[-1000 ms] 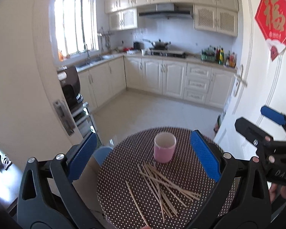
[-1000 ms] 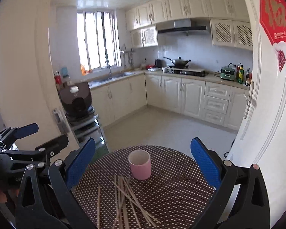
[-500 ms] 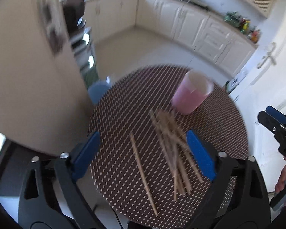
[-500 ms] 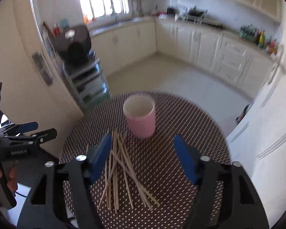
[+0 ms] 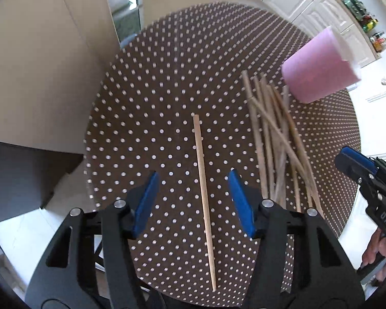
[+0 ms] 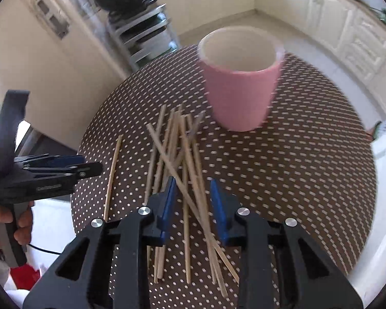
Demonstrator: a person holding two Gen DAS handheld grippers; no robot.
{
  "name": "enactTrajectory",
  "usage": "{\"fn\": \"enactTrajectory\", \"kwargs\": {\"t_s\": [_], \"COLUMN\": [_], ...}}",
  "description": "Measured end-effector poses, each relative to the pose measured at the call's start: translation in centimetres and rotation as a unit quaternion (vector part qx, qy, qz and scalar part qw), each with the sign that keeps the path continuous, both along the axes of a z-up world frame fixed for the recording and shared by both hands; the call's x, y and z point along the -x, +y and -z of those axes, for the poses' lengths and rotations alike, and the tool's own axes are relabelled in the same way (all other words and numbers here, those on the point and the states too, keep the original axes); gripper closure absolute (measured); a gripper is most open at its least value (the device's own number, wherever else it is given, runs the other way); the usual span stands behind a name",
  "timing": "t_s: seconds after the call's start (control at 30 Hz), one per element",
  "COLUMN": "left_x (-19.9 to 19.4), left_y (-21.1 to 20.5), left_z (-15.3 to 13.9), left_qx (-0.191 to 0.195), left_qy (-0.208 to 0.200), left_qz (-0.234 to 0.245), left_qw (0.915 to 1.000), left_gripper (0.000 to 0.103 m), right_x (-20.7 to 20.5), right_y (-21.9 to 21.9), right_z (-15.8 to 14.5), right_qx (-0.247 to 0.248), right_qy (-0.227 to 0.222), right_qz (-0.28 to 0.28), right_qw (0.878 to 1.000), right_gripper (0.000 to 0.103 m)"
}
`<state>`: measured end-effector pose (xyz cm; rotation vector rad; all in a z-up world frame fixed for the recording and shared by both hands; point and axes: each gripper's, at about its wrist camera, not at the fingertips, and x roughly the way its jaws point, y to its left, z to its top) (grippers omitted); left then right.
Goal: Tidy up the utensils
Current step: 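Lower the right gripper onto the chopstick pile and grasp one chopstick, then lift the chopstick with the right gripper and drop it into the pink cup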
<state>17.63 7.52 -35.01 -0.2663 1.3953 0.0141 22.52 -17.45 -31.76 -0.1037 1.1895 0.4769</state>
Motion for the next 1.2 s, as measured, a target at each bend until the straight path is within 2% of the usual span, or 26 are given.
{"fn": "enactTrajectory", "kwargs": {"t_s": [0.17, 0.3, 0.37, 0.57, 0.7, 0.83, 0.9, 1.0, 1.03, 1.2], "left_x": [-1.3, -2.4, -2.8, -4.3, -5.9, -6.9, -7.0, -7.2, -7.2, -7.6], "left_y": [0.4, 0.5, 0.3, 0.1, -0.9, -2.7, -3.3, -2.7, -2.3, -1.9], "left_z": [1.7, 2.4, 2.7, 2.8, 3.0, 2.9, 2.7, 2.6, 2.5, 0.5], "left_qx": [0.002, 0.006, -0.001, -0.008, -0.032, -0.064, -0.07, -0.061, -0.053, -0.01], "left_qy": [0.02, 0.021, 0.022, 0.029, 0.05, 0.045, 0.038, 0.036, 0.034, 0.001], "left_qz": [-0.02, -0.025, -0.022, -0.013, 0.007, 0.019, 0.012, -0.002, -0.006, -0.011], "left_qw": [0.9996, 0.9995, 0.9995, 0.9995, 0.9982, 0.9968, 0.9968, 0.9975, 0.998, 0.9999], "left_gripper": [0.053, 0.057, 0.058, 0.059, 0.059, 0.06, 0.07, 0.087, 0.096, 0.097], "right_x": [-1.7, -2.8, -3.3, -4.4, -5.1, -5.6, -6.0, -5.6, -5.3, -4.5], "right_y": [3.2, 6.0, 7.3, 8.9, 9.5, 9.5, 9.5, 9.0, 8.9, 8.0], "right_z": [1.8, 3.0, 4.1, 6.0, 6.6, 6.8, 6.7, 5.2, 4.8, 1.3], "right_qx": [0.008, 0.025, 0.048, 0.068, 0.072, 0.071, 0.071, 0.057, 0.053, 0.027], "right_qy": [0.012, 0.013, 0.013, 0.019, 0.026, 0.035, 0.034, 0.029, 0.026, 0.001], "right_qz": [-0.054, -0.101, -0.121, -0.141, -0.145, -0.145, -0.145, -0.141, -0.139, -0.12], "right_qw": [0.998, 0.995, 0.991, 0.988, 0.987, 0.986, 0.986, 0.988, 0.989, 0.992], "right_gripper": [0.077, 0.077, 0.077, 0.078, 0.087, 0.096, 0.098, 0.099, 0.099, 0.099]}}
